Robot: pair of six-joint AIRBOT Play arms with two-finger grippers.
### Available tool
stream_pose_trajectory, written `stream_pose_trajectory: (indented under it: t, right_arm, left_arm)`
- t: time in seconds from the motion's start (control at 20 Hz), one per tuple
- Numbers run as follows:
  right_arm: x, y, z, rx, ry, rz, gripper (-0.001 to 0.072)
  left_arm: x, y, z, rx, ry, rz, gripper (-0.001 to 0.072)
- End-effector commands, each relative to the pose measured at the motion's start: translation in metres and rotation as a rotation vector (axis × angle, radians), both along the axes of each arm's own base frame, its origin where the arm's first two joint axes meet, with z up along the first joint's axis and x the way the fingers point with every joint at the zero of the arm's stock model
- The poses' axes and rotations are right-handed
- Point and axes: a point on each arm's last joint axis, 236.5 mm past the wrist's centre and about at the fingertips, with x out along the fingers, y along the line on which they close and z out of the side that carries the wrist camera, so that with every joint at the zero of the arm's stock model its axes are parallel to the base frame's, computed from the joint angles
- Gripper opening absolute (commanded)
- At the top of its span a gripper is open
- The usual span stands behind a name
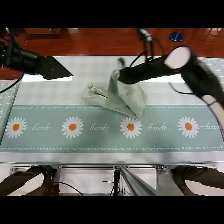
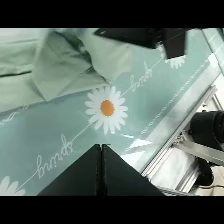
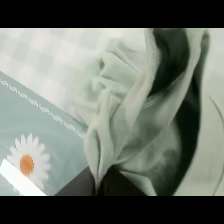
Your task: Fold the shirts.
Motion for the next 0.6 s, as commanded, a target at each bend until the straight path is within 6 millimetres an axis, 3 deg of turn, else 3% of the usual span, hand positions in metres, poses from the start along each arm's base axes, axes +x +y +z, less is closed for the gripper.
stream_pose_trajectory:
  t: [0.0,0.05,0.15,0.3,0.4,0.5,0.55]
  right_arm:
    - [0.021,0.07,-0.029,0.134,-0.036,-0.082,0.0324]
    - [0.024,0.079,-0.031,0.177,-0.02,-0.111,0.0466]
    - [0.028,0.077,-0.021,0.214,-0.02,-0.131,0.0486]
    - [0.018,0.04,0.014,0.184,-0.032,-0.055,0.0486]
    - [0.007,-0.011,0.031,0.085,-0.033,-0.014,0.0485]
    - [-0.001,-0.09,0.029,-0.139,-0.04,-0.033,0.0485]
    - [-0.003,-0.141,0.021,-0.297,-0.025,-0.079,0.0484]
  left_arm:
    - [-0.003,0.015,-0.003,0.038,0.011,0.025,0.002]
    - [-0.003,0.015,-0.003,0.038,0.011,0.025,0.002]
    - [-0.002,0.017,-0.005,0.05,0.006,0.023,0.0019]
    - [0.002,0.028,-0.016,0.107,0.007,0.045,0.002]
    - [0.004,0.033,-0.025,0.132,0.016,0.059,0.002]
    - [0.006,0.035,-0.034,0.139,0.031,0.069,0.0021]
    - [0.004,0.036,-0.04,0.146,0.048,0.07,0.0021]
